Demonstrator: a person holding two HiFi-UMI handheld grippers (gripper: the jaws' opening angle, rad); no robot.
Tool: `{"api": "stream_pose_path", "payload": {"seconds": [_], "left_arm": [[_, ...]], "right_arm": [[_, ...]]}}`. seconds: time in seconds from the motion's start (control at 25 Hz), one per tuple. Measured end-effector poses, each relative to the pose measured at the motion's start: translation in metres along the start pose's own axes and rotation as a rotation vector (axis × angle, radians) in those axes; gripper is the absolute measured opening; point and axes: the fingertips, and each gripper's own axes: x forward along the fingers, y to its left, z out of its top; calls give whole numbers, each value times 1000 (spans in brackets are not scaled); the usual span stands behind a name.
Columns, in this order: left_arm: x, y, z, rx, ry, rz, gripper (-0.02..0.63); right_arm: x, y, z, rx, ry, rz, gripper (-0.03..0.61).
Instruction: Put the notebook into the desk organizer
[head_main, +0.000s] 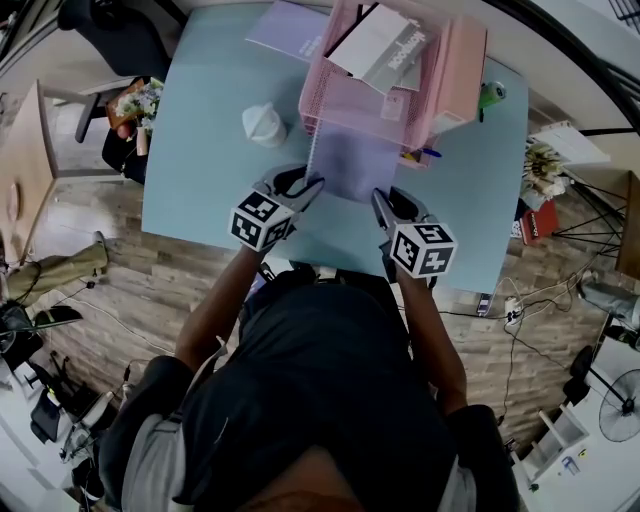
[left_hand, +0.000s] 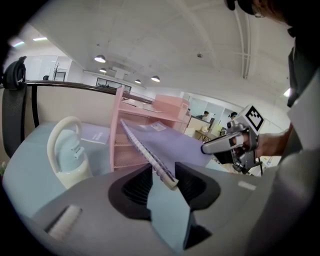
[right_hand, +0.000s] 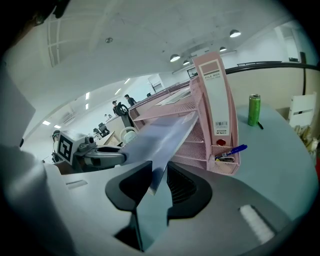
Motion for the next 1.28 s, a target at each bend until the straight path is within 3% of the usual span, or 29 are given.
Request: {"api": "stream_pose_path", "payload": {"seconds": [0.72, 1.28], "left_arm": [[21, 22, 11, -37, -9, 23, 199], [36, 37, 22, -51, -56, 66, 219]], "right_arm": [[22, -28, 7, 96, 0, -2, 94], [37, -49, 18, 472, -92, 76, 46]]}}
